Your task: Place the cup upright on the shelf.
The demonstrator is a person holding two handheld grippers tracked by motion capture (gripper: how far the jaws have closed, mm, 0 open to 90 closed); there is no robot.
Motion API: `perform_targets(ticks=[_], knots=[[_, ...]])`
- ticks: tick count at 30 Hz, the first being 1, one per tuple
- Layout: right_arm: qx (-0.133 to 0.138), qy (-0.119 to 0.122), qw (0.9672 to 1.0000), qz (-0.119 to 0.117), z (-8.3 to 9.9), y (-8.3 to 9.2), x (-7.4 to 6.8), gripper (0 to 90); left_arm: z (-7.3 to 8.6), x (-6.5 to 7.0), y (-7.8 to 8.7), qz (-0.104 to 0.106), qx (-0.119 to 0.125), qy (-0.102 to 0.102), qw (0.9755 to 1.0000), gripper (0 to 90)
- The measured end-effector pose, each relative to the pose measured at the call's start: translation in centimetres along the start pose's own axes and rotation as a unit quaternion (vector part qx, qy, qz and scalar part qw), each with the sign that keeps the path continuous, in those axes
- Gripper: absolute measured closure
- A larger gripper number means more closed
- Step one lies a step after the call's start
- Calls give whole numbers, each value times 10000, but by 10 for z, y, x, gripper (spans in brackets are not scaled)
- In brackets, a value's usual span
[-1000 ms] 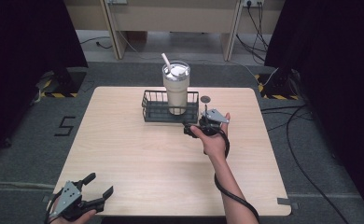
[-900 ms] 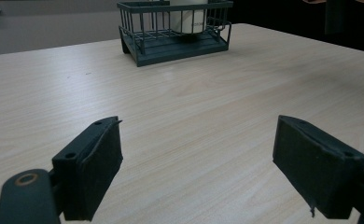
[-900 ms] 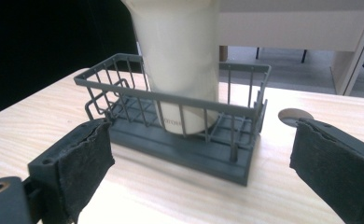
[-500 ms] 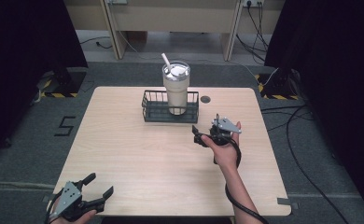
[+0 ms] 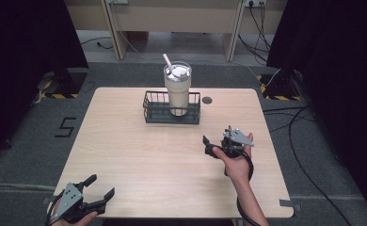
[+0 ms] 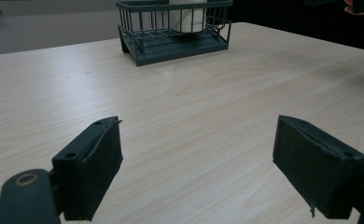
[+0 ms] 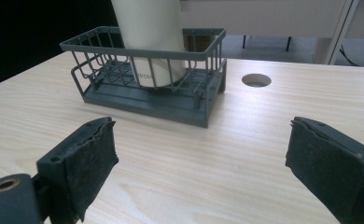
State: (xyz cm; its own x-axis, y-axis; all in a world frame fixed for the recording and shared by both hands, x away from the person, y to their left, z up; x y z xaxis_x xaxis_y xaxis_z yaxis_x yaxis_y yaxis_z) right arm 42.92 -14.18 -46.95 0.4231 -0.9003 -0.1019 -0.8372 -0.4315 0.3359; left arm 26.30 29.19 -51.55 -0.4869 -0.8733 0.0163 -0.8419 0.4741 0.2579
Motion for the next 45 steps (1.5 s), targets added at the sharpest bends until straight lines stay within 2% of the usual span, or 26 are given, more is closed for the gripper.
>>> perform_targets(ticks=[16, 27, 32, 40, 45], knots=[[-69, 36, 10000, 18, 21, 28, 1, 90, 0, 1, -1, -1, 5, -13, 10000, 149], [-132, 71, 9998, 90, 36, 48, 7, 91, 0, 0, 0, -19, 3, -13, 10000, 150], [-173, 16, 9998, 100, 44, 58, 9, 97, 0, 1, -1, -19, 11, -16, 10000, 149], [-132, -12, 9998, 145, 58, 72, 8, 102, 0, 0, -1, -42, -1, -31, 10000, 149], [-46, -35, 9999, 131, 59, 77, 7, 114, 0, 0, -1, -46, 7, -41, 10000, 149]])
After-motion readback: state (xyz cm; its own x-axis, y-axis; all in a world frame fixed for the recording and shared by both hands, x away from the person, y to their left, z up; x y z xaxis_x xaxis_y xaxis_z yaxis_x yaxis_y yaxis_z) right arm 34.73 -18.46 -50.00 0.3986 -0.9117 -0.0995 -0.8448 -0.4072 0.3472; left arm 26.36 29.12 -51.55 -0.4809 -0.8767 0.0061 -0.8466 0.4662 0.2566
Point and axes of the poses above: each handheld gripper's, and its own axes: y roughly backward along the jaws, z roughly out of its underside, x roughly to its right, the point moved 3 cm from there along -y, roughly forward along the jaws, and after that the axes turned 2 degrees about -z, right-handed, at the moved point
